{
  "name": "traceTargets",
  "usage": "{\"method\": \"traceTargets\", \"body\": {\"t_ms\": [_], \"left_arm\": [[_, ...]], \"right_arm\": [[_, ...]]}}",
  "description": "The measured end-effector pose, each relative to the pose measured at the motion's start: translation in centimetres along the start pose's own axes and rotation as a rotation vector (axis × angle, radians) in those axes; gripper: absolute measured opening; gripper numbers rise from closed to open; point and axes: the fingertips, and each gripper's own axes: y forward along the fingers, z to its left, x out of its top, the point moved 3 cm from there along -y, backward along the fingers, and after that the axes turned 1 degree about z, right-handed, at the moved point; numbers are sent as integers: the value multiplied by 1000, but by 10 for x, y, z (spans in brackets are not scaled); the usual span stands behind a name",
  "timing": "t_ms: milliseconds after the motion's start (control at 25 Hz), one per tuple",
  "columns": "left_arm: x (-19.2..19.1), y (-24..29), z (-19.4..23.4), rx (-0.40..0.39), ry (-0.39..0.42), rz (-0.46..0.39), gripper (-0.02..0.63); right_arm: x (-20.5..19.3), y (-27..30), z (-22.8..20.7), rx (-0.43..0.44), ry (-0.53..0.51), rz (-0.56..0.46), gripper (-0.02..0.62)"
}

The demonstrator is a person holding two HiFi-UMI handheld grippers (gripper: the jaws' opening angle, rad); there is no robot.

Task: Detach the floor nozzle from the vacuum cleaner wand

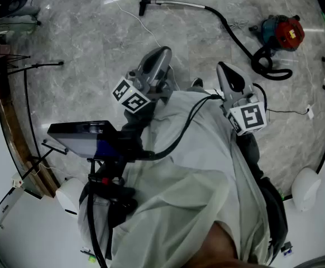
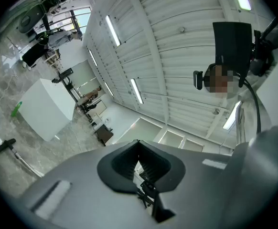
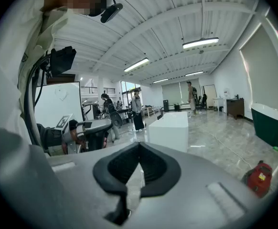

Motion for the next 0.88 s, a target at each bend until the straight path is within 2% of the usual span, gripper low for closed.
{"method": "traceTargets", "body": {"t_ms": [680, 880], "left_arm": [[-5, 3, 2, -7, -15, 14, -9], [-9, -3, 1, 18, -11, 16, -9]], "right_arm": [[-8, 3, -1, -18, 16, 14, -2], [-14, 3, -4, -23, 19, 34, 0]]}}
